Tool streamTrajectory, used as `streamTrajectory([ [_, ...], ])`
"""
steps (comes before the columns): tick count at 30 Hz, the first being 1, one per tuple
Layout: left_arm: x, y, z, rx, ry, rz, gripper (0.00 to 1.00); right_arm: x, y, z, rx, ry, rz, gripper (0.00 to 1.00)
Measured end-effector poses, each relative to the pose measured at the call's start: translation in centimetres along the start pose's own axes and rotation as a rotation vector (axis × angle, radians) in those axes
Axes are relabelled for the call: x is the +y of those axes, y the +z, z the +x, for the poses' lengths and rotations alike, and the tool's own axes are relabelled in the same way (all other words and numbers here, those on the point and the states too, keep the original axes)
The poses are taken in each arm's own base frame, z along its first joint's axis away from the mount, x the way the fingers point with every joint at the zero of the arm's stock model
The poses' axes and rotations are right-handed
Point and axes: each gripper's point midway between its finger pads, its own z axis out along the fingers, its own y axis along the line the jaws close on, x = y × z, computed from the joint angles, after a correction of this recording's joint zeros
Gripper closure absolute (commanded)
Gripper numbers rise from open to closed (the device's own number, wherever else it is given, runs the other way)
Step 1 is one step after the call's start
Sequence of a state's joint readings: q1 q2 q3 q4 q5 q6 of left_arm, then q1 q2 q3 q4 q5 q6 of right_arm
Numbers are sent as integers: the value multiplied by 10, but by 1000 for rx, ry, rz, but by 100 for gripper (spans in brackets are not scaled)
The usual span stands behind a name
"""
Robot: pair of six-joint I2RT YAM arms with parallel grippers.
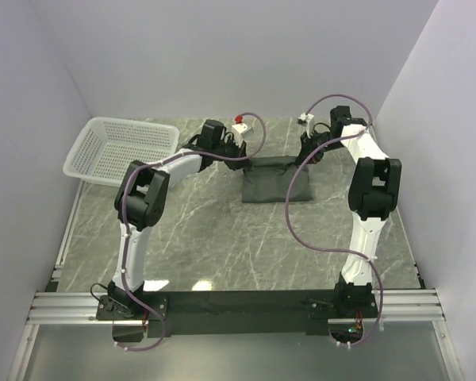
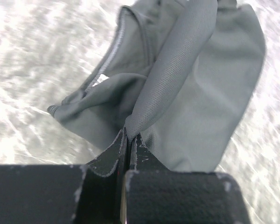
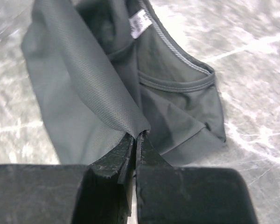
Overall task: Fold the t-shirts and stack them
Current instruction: Fold the tshirt
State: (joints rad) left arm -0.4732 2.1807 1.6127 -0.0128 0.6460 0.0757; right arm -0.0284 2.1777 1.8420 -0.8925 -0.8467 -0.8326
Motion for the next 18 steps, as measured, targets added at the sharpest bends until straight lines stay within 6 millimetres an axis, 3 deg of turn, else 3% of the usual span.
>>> streamTrajectory([
  [9, 20, 17, -10, -56, -46, -51, 99, -20, 24, -12, 15, 84, 123, 100],
  [18, 20, 17, -18, -88, -2, -46, 99, -13, 27, -16, 1, 83, 124, 100],
])
